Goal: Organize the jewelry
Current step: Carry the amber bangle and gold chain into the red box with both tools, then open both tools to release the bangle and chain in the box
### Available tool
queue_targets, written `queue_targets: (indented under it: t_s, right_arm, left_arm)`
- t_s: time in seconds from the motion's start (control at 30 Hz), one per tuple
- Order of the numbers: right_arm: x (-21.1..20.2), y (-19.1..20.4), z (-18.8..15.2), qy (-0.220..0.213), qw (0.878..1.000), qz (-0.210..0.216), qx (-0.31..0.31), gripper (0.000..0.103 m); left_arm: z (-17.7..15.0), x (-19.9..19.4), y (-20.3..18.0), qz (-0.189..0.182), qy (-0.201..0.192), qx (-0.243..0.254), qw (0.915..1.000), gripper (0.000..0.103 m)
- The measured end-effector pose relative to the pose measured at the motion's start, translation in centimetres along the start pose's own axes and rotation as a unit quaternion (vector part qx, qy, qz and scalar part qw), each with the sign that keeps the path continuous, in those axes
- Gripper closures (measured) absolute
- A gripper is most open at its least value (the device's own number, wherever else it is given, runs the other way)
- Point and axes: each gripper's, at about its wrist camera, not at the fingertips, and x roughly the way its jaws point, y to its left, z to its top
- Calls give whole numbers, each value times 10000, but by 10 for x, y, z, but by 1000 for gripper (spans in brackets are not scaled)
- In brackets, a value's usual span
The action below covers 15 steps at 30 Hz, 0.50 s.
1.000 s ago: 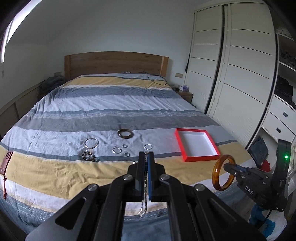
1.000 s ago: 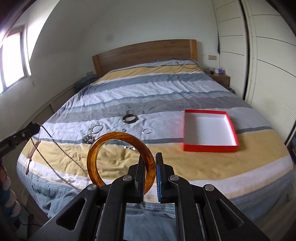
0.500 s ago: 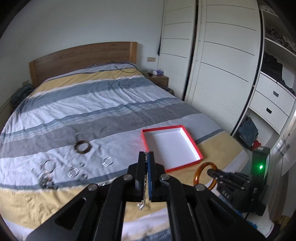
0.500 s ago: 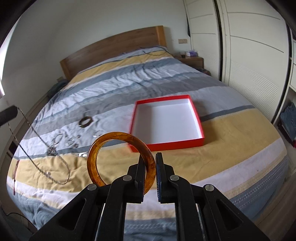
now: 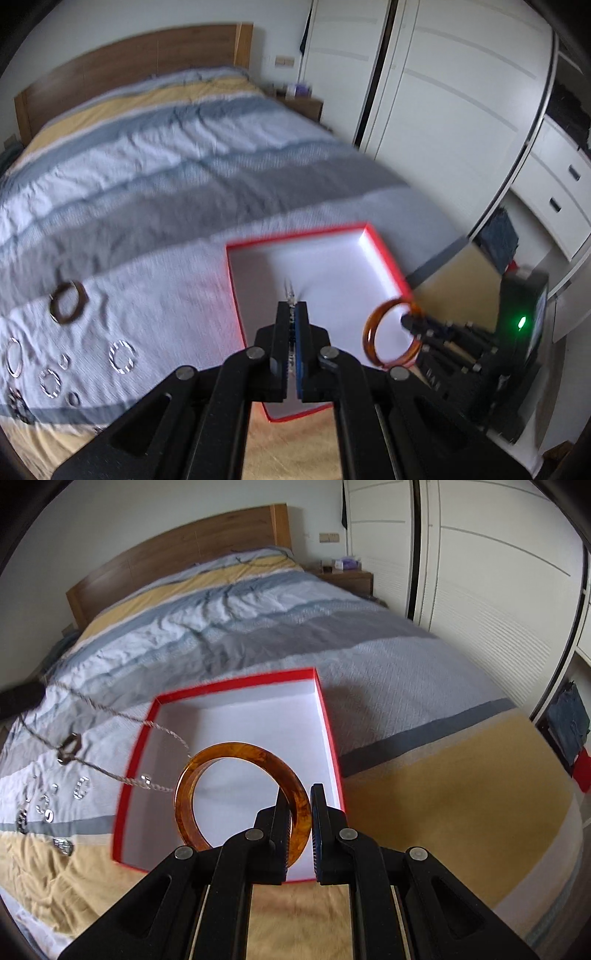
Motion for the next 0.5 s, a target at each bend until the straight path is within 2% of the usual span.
queue_targets:
  t_s: [0.17,0.37,0.43,0.5]
  right_arm:
    - [38,3,-15,382,9992,-42,-148,93]
    - [48,2,-22,511,9983,-64,-290,92]
    - [49,4,-22,537,9978,-68,-374,88]
    - [49,6,-21,559,9974,-91,-439,79]
  left_arm:
    - [-38,47,9,40,579,-53,9983,101]
    - [-57,69,5,40,860,-36,9963,100]
    - [-59,70,5,53,915,-38,9958,99]
    - [-58,70,6,38,957,-74,9954,98]
